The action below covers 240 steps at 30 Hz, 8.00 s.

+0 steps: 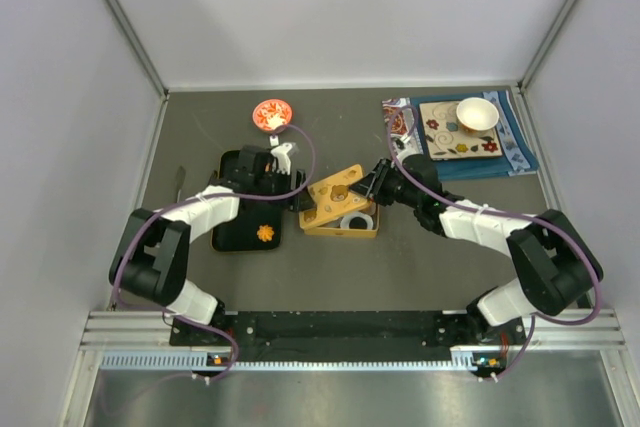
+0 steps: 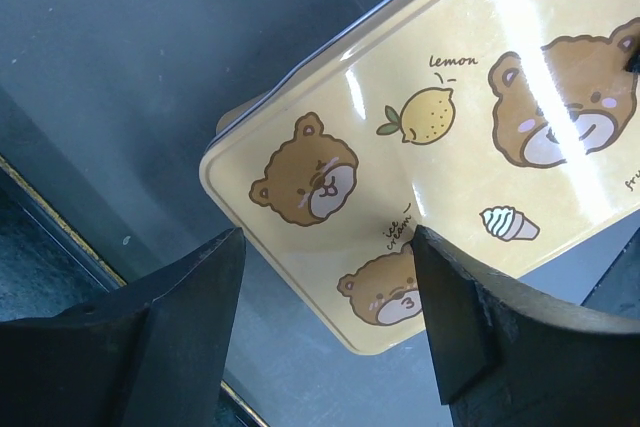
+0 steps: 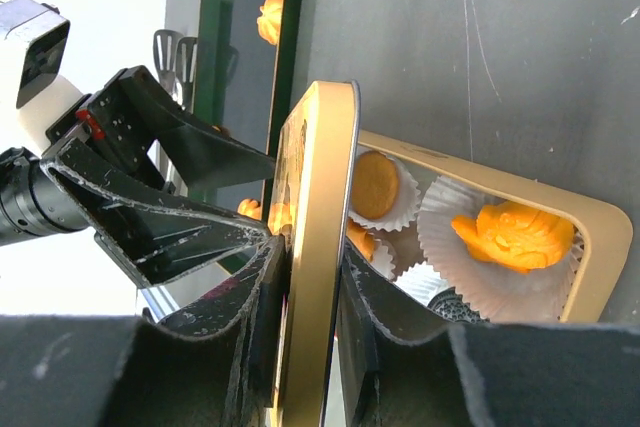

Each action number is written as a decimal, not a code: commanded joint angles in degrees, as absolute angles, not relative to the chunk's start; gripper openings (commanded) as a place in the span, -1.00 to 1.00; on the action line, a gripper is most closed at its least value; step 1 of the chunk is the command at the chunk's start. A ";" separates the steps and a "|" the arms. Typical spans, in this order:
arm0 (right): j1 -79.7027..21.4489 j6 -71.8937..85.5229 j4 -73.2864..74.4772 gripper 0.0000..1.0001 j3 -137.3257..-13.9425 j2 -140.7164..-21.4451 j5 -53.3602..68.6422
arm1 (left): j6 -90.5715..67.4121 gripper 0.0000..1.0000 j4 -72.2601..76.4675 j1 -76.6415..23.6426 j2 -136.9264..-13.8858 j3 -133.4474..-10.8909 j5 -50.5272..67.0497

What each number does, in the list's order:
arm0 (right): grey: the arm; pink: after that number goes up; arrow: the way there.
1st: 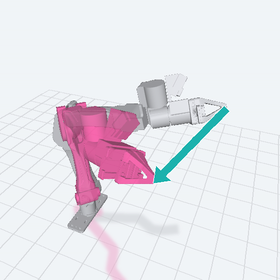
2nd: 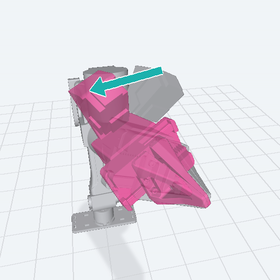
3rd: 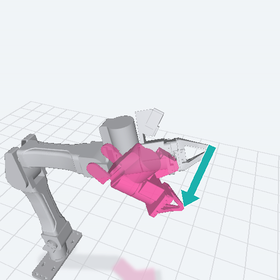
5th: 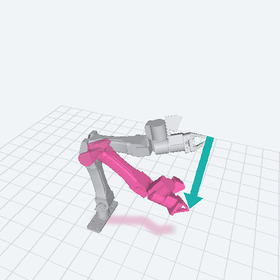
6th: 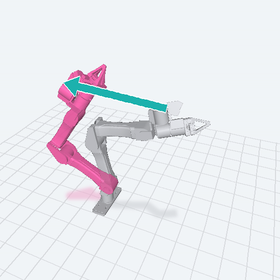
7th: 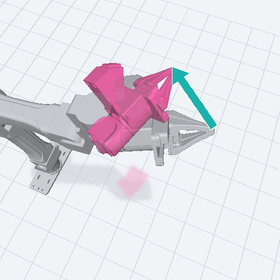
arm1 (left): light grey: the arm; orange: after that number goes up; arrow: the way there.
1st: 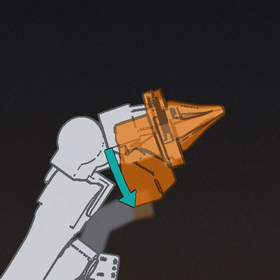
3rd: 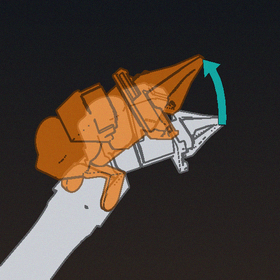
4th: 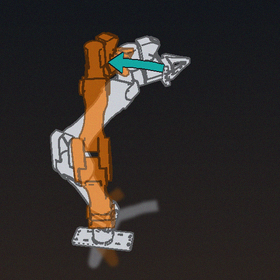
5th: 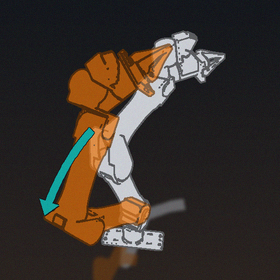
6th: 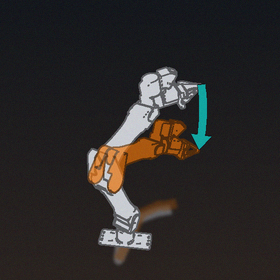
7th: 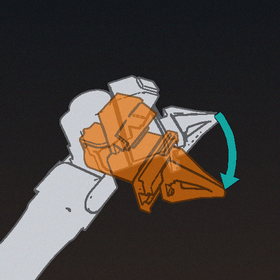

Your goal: Pack the cookies

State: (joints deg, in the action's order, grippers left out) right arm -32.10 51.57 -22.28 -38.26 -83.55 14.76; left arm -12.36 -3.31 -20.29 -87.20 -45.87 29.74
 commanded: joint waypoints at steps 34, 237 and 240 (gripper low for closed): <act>-31.55 46.76 -22.33 -0.20 -37.71 -80.24 11.69 | -18.90 0.56 2.02 -18.72 -92.55 -48.78 40.34; -14.06 10.47 13.18 0.02 -40.52 -81.21 38.93 | -5.63 0.49 -9.23 -34.54 -94.13 -53.17 15.91; -14.06 9.32 13.54 0.02 -39.90 -82.53 39.11 | -5.54 0.49 -9.05 -34.54 -94.13 -53.26 15.73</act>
State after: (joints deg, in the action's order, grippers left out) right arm -14.39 12.78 12.53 -40.42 -82.13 37.28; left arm -7.49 -8.78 -33.58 -93.78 -54.52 18.31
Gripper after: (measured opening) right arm 0.507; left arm 0.746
